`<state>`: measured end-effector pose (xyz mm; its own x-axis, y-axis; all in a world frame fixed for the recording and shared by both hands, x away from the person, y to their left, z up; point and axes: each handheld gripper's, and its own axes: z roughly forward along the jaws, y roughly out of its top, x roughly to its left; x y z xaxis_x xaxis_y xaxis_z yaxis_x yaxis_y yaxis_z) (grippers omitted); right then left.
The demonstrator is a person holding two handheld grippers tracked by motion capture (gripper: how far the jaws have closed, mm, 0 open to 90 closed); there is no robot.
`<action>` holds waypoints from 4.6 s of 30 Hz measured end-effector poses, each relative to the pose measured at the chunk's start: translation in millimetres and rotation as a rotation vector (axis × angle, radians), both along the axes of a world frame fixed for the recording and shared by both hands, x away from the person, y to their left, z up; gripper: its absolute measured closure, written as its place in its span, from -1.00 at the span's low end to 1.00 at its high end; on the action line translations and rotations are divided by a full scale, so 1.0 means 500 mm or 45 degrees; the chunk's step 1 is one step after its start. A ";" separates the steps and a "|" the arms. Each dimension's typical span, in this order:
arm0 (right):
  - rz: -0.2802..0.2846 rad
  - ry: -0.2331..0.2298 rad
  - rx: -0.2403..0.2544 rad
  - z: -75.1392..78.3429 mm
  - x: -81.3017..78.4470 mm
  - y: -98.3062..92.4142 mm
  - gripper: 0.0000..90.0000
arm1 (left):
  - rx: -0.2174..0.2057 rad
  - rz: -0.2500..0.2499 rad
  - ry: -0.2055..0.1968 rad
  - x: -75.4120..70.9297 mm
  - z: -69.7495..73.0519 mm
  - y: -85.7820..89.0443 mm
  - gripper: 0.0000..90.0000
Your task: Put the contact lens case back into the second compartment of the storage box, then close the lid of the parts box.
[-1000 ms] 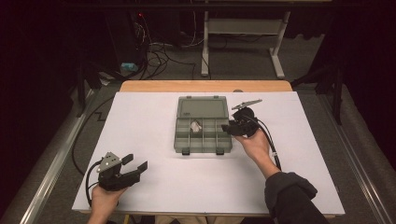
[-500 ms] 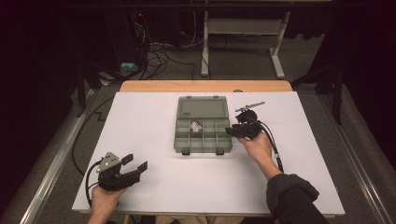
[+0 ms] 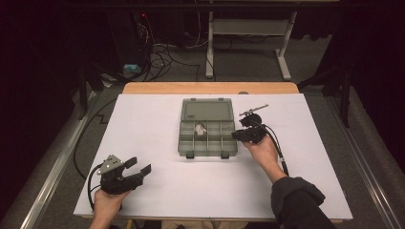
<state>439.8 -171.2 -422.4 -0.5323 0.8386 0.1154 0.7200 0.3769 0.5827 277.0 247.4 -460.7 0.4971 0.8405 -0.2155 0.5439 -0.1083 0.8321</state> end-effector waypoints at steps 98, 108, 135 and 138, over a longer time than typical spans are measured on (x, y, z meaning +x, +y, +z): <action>-0.015 -0.035 0.082 -0.012 -0.008 -0.014 0.63 | 0.179 -0.095 0.202 0.260 0.066 -0.181 -0.05; -0.018 -0.045 0.070 -0.012 -0.010 -0.012 0.63 | 0.151 -0.120 0.244 0.291 0.062 -0.195 0.06; -0.011 -0.054 0.060 -0.012 -0.011 -0.011 0.63 | 0.193 -0.088 0.333 0.376 0.079 -0.210 0.08; -0.007 -0.053 0.051 -0.011 -0.010 -0.009 0.63 | 0.201 -0.081 0.341 0.392 0.084 -0.217 0.08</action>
<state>434.8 -175.9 -428.0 -0.5328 0.8368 0.1264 0.6967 0.3489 0.6268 472.8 138.8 -418.7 0.4927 0.8431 -0.2155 0.7296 -0.2653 0.6303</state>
